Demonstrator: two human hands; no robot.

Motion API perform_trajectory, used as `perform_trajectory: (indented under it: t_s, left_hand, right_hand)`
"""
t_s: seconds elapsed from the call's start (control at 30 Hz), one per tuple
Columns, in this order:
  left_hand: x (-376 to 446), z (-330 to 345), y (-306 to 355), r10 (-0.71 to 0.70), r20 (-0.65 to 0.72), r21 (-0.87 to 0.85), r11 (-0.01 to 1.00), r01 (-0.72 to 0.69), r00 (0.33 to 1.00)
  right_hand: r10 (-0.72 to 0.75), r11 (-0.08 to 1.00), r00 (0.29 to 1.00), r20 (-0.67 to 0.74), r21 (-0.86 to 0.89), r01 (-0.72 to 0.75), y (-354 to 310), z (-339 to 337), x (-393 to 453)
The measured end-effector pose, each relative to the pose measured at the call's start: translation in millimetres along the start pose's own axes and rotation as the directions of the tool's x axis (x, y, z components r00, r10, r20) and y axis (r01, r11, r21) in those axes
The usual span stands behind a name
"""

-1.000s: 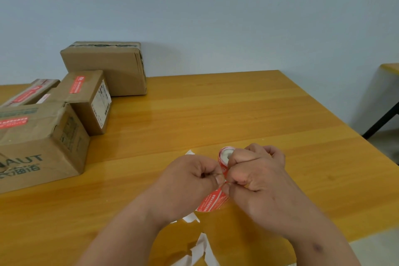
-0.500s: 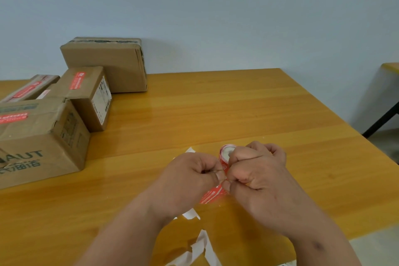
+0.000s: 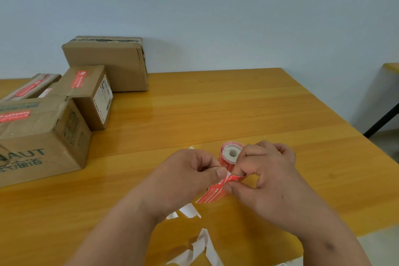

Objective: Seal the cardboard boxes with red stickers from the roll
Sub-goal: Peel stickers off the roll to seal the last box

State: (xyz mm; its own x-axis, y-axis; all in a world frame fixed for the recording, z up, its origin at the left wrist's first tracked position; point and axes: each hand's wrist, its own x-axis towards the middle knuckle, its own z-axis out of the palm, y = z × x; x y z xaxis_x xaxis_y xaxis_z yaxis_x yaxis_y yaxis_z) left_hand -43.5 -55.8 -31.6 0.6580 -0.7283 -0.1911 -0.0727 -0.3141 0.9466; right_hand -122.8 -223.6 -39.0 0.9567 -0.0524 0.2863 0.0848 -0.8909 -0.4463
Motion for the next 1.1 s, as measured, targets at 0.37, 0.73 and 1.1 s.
perform_trajectory:
  t_s: [0.37,0.73,1.1]
  left_hand:
    - [2.0,7.4,-3.0,-0.036,-0.081,-0.098,0.995,0.028,0.996]
    - [-1.4,1.8,-2.4,0.026,-0.065,-0.073,0.997,-0.03,0.998]
    - [3.4,8.9,-2.4,-0.042,-0.183,-0.156,0.988,0.013,0.982]
  right_hand:
    - [0.017,1.0,1.0,-0.015,0.004,-0.017,-4.3,-1.2,0.1]
    - [0.06,0.996,0.997,0.058,-0.062,-0.056,-3.0,-2.1,3.4]
    - [0.028,0.997,0.999,-0.028,-0.072,-0.03,-5.1,-1.0,4.2]
